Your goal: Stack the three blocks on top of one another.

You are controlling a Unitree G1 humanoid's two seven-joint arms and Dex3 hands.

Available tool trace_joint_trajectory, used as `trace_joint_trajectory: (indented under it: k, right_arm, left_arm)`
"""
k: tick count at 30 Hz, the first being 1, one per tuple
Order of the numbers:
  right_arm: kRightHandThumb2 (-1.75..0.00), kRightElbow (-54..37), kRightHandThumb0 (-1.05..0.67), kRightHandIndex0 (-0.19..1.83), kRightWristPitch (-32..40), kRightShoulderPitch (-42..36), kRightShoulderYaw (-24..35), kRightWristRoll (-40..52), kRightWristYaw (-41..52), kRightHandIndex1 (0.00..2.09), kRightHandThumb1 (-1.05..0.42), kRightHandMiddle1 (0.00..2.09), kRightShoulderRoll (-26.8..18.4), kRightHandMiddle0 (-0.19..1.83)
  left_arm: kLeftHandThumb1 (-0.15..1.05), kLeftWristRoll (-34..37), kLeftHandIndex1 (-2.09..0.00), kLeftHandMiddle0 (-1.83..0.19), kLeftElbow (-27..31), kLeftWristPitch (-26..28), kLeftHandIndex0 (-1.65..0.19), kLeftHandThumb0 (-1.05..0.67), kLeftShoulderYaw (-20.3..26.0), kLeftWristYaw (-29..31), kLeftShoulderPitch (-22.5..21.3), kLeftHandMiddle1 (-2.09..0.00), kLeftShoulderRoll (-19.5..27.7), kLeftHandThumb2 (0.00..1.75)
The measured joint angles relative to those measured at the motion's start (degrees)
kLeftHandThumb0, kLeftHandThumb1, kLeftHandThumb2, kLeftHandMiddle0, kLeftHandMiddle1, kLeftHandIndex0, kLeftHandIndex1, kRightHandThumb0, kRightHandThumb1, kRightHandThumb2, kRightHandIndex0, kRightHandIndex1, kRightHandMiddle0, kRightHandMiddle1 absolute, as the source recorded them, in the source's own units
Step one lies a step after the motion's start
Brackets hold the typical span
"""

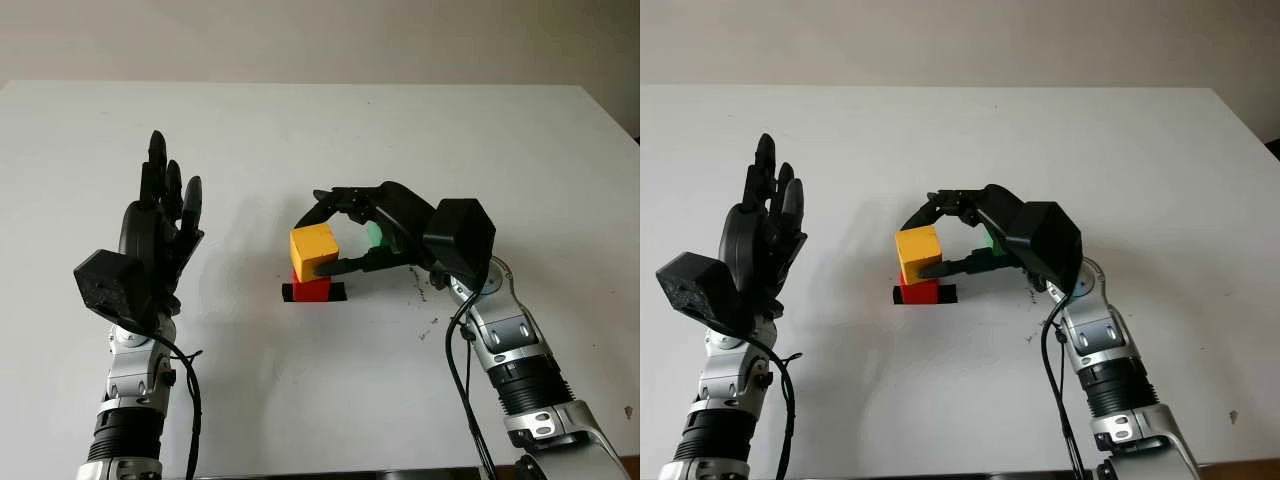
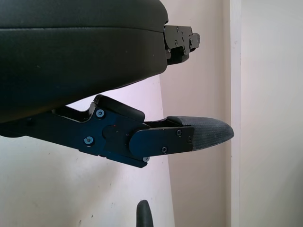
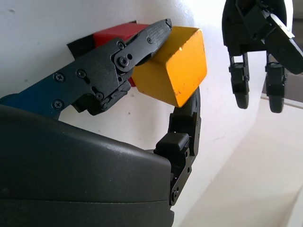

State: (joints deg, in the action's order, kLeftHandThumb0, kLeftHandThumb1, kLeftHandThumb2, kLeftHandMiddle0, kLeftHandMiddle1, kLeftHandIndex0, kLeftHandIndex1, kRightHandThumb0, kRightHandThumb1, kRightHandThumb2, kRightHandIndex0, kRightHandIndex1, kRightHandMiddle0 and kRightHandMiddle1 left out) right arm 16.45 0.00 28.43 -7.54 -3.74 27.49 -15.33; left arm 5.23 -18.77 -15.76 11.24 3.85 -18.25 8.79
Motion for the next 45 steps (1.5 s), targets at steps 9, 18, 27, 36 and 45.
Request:
trace_joint_trajectory:
  k: [9,18,27,36,45]
  right_arm:
    - [-0.04,-0.8,-0.68,-0.16,2.3,0.0,-1.5,-0.9,3.2,0.00,-0.63,0.03,-1.6,0.09]
    - [-0.05,-3.0,-0.69,-0.19,3.0,0.0,-0.9,0.5,5.5,0.00,-0.61,0.01,-2.9,-0.05]
    - [-0.07,-7.3,-0.79,-0.19,1.1,2.6,5.3,3.5,4.2,0.00,-0.68,0.05,-6.6,0.02]
    - [-0.07,-7.5,-0.61,-0.13,-1.4,5.7,10.2,-0.1,-3.1,0.04,-0.77,0.11,-10.9,0.14]
    - [-0.05,0.6,-0.50,-0.08,-9.2,8.7,3.8,-17.3,-8.0,0.07,-0.76,0.11,-19.2,0.25]
  left_arm:
    - [1.05,0.0,-0.05,0.05,0.0,0.0,0.07,-0.74,0.0,-0.3,0.0,-0.05,0.0,0.45]
    - [1.05,0.1,-0.05,0.05,0.0,0.0,0.07,-0.74,0.0,0.1,0.0,-0.05,0.0,0.46]
    - [1.05,0.1,-0.05,0.05,0.0,0.0,0.07,-0.75,0.1,0.1,0.3,-0.05,0.0,0.47]
    - [1.05,0.1,-0.05,0.06,0.3,0.0,0.08,-0.72,0.1,0.1,0.3,-0.05,0.2,0.49]
    - [1.05,1.0,-0.05,0.06,0.4,0.0,0.07,-0.69,0.1,0.4,0.3,-0.05,0.2,0.50]
